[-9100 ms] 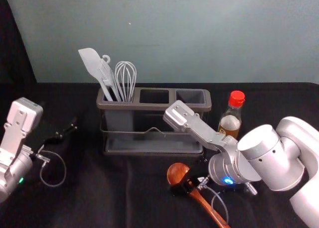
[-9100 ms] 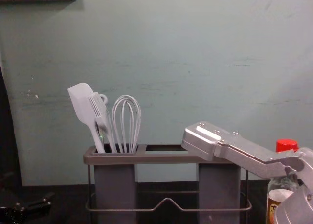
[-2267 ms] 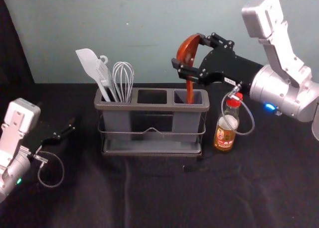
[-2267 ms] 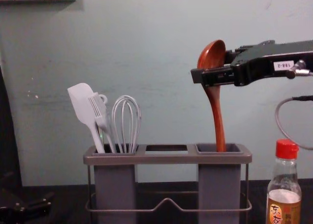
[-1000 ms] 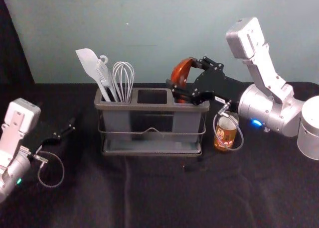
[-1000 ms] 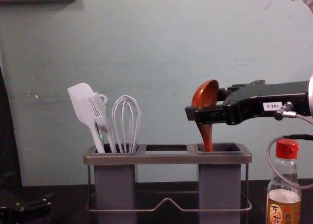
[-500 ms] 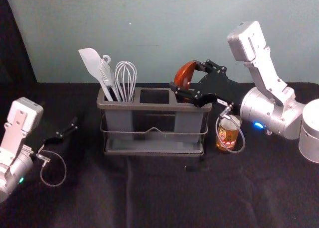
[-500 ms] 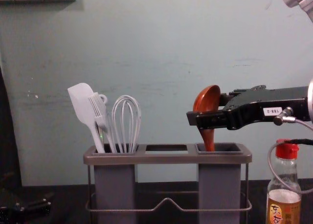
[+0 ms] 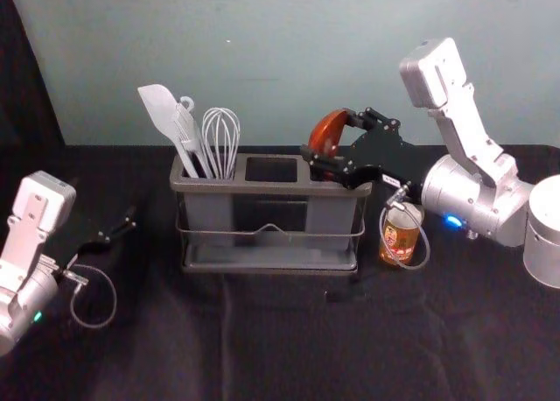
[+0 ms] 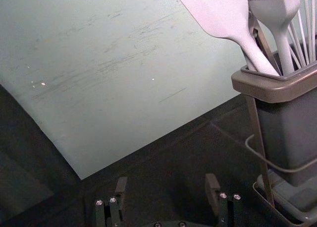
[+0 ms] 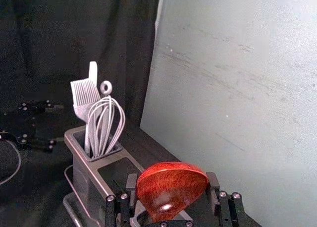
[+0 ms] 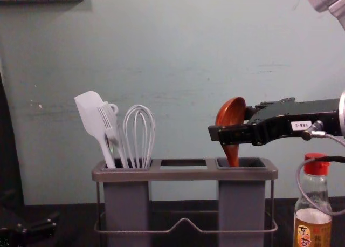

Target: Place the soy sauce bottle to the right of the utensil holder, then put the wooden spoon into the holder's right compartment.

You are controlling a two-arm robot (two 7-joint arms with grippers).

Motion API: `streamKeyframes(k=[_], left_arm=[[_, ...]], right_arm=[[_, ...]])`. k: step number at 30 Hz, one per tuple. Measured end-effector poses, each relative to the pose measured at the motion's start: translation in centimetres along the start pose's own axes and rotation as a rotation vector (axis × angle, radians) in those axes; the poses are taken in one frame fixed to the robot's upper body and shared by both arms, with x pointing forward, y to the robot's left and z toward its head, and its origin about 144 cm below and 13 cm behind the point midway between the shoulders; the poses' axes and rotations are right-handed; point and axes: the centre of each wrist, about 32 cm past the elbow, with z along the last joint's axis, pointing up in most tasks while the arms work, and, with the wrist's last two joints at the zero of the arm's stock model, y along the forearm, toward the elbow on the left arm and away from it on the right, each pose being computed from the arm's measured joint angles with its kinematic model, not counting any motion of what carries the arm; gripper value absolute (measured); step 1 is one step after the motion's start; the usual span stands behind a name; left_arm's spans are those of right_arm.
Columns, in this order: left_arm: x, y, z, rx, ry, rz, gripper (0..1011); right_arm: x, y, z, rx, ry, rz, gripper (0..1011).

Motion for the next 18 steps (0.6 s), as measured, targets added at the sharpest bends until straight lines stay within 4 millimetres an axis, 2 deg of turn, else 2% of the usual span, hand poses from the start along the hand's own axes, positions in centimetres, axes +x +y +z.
streamKeyframes(k=[11,12,18], left_arm=[[0.00,0.00,0.00,0.000,0.000,0.000,1011],[0.00,0.00,0.00,0.000,0.000,0.000,1011],[0.00,0.00,0.00,0.000,0.000,0.000,1011]], right_arm=[[0.01,-0.01,0.04,0.004,-0.002,0.002,846],[0.01,-0.01,0.05,0.004,-0.003,0.002,889],[0.01,-0.02,0.08,0.005,-0.004,0.003,1002]])
